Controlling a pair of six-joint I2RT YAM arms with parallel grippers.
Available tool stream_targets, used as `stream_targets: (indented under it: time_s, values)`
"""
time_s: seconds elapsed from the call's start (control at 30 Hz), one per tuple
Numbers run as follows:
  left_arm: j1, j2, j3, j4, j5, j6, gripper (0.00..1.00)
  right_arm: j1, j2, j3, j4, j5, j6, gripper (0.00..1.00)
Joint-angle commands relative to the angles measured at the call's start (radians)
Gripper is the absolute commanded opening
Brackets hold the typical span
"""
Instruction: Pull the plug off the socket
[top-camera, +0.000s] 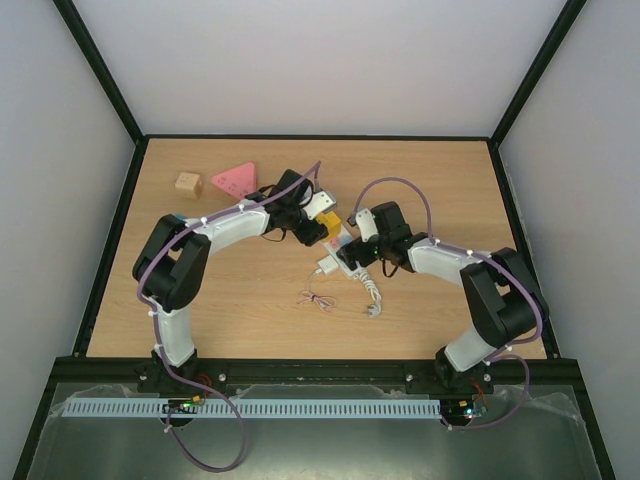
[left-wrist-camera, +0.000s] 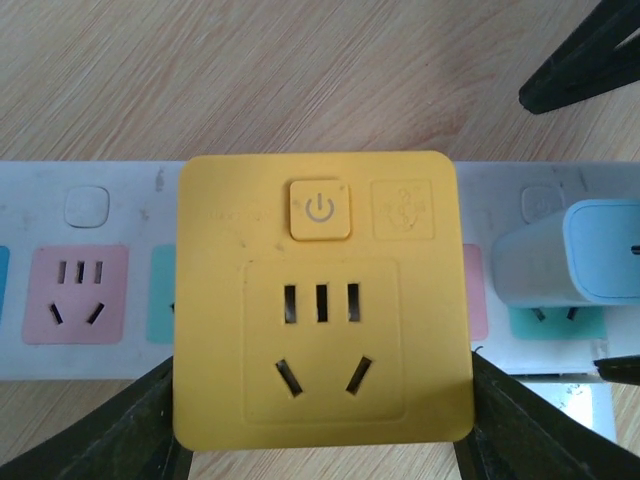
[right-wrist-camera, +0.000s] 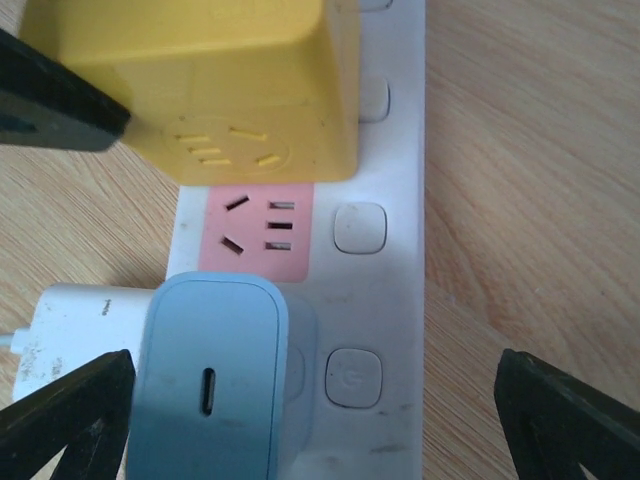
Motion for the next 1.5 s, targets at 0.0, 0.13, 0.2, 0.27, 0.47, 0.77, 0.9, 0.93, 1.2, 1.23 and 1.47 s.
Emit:
stream_targets:
  time_s: [0.0, 0.13, 0.2, 0.27, 0.47, 0.77, 0.9, 0.93, 1.2, 1.23, 1.47]
  values:
    - [-0.010, 0.017, 0.024, 0.009, 0.004, -0.008, 0.64, 0.001, 0.038, 0.027, 0.026, 0.017, 0.030, 0.95]
    - [-0.010, 0.008, 0.019, 0.012, 0.004, -0.015, 0.58, 0.021, 0.060, 0.042, 0.017, 0.050, 0.041, 0.93]
    - [-0.010, -0.001, 0.014, 0.015, 0.006, -0.018, 0.55, 0.025, 0.070, 0.052, 0.014, 0.059, 0.049, 0.92]
    - [-0.009, -0.009, 0.004, 0.017, 0.008, -0.020, 0.52, 0.028, 0.086, 0.062, 0.012, 0.052, 0.053, 0.91]
    - [-0.008, -0.059, -0.049, 0.023, -0.016, -0.021, 0.44, 0.048, 0.109, 0.077, 0.020, 0.041, 0.062, 0.90]
    - [-0.008, -0.145, -0.132, 0.021, -0.028, -0.028, 0.42, 0.079, 0.139, 0.098, 0.063, 0.009, 0.088, 0.89]
    - [-0.007, -0.151, -0.139, 0.012, -0.036, -0.031, 0.41, 0.102, 0.155, 0.109, 0.071, 0.001, 0.088, 0.90]
    - [-0.007, -0.151, -0.140, 0.013, -0.037, -0.034, 0.41, 0.107, 0.155, 0.108, 0.074, 0.004, 0.087, 0.90]
    - [-0.008, -0.145, -0.130, 0.012, -0.027, -0.046, 0.41, 0.125, 0.175, 0.099, 0.076, 0.028, 0.090, 0.90]
    - [-0.007, -0.144, -0.128, 0.013, -0.026, -0.048, 0.41, 0.126, 0.176, 0.096, 0.079, 0.028, 0.091, 0.89]
    - [0.003, -0.146, -0.131, 0.022, -0.045, -0.053, 0.37, 0.127, 0.181, 0.053, 0.096, 0.032, 0.081, 0.85]
